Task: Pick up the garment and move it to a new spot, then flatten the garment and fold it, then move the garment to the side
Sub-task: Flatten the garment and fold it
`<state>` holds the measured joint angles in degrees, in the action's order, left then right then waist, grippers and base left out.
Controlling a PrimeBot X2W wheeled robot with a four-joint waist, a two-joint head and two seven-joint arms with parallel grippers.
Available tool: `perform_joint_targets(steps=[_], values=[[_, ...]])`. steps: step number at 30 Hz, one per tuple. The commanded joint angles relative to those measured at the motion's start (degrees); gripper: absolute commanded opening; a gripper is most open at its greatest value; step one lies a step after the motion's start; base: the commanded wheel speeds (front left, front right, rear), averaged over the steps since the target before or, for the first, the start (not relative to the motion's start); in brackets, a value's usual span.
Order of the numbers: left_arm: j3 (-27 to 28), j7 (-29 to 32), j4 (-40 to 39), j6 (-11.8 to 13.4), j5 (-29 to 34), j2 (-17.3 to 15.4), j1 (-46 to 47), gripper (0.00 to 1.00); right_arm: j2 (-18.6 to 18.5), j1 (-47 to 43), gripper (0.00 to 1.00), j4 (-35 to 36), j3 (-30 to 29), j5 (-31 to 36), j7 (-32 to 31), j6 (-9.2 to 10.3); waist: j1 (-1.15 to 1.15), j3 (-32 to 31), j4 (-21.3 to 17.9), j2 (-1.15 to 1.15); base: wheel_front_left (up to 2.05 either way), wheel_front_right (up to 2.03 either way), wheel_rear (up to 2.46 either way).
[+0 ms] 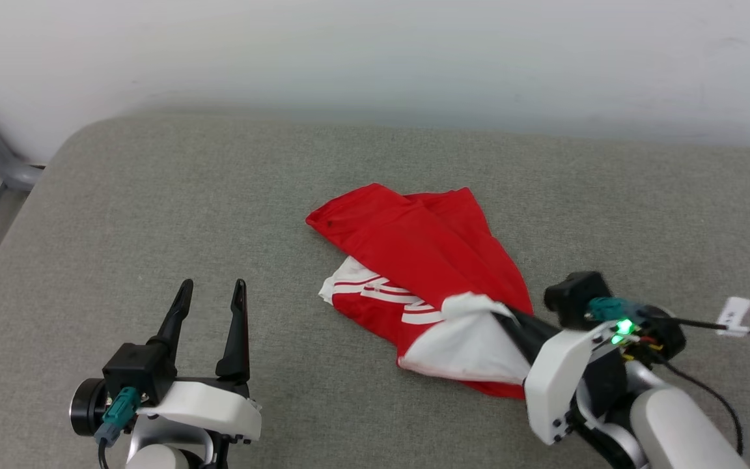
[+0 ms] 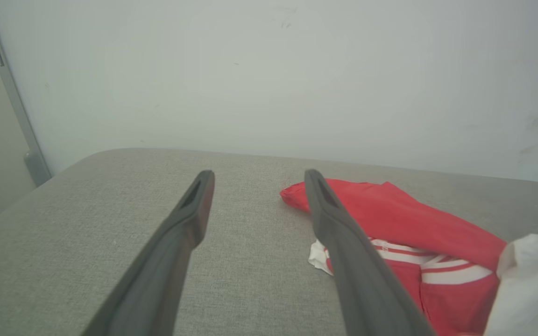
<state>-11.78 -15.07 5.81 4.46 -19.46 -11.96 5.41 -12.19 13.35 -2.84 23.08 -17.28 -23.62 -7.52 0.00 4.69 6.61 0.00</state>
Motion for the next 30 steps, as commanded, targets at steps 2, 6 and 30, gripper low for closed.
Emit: perform_joint_targets(steps=[2, 6, 30], values=[[0.34, -0.14, 0.19, -0.3, 0.31, 0.19, -0.71, 1.0, 0.52, 1.05, 0.0, 1.05, -3.81, 1.17, 1.65, 0.05, 0.0, -1.03, -1.24, 0.0, 0.0, 0.0, 0.0], [0.58, -0.15, 0.54, -0.63, 0.41, 0.37, -1.39, 1.0, 1.56, -0.53, 0.0, 2.22, -13.36, 3.52, 3.67, 0.06, 0.0, -1.87, -2.68, 0.0, 0.0, 0.0, 0.0], [0.62, -0.11, 2.69, -0.95, -0.81, -0.16, -2.41, 1.0, 9.24, -15.64, 1.0, -14.25, -46.7, 8.04, 12.98, 0.05, 0.0, -2.45, -4.43, 0.0, 0.0, 0.0, 0.0]])
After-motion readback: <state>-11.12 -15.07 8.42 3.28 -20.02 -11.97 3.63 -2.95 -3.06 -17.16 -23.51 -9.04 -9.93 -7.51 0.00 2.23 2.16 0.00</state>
